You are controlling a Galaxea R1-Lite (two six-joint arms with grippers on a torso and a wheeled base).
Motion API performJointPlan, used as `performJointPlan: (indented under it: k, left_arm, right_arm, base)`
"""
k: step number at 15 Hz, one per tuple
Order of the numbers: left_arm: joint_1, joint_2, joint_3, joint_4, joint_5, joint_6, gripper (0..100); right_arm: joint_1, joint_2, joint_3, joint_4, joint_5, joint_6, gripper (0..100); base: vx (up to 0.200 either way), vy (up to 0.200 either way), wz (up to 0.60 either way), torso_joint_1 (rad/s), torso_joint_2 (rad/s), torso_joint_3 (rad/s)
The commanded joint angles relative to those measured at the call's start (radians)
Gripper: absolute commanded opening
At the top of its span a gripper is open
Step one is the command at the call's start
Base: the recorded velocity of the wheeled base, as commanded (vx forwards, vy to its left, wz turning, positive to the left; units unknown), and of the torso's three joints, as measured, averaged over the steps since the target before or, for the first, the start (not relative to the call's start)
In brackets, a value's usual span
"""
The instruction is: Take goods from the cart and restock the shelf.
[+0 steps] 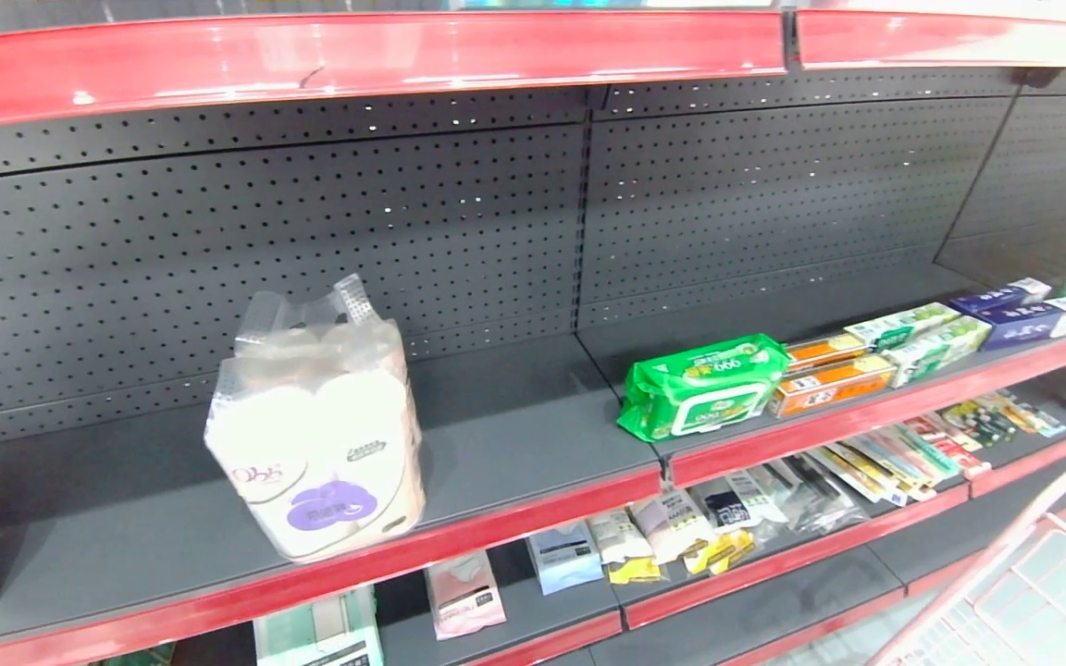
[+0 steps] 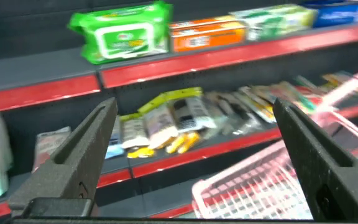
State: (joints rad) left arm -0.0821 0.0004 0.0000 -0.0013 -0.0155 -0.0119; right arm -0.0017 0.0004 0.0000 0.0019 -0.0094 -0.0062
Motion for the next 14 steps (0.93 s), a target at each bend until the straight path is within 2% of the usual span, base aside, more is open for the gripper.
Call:
performJointPlan:
  k: [1, 7, 14]
  left_arm:
    - [0.001, 0.0, 0.0, -0.002, 0.0, 0.0, 100]
    - [0.001, 0.0, 0.0, -0.002, 0.0, 0.0, 100]
    - [0.001, 0.0, 0.0, -0.002, 0.0, 0.0, 100]
  right_arm:
    - [0.0, 0.0, 0.0, 0.0, 0.0, -0.001, 100]
    - [0.0, 0.001, 0.0, 0.0, 0.0, 0.0, 100]
    - [0.0, 0.001, 0.0, 0.0, 0.0, 0.0, 100]
  base:
    - [0.0, 0.0, 0.6, 0.007, 0.01, -0.002]
    - [0.0, 0.0, 0.6, 0.004, 0.0, 0.005]
    - [0.0, 0.0, 0.0, 0.0, 0.0, 0.0]
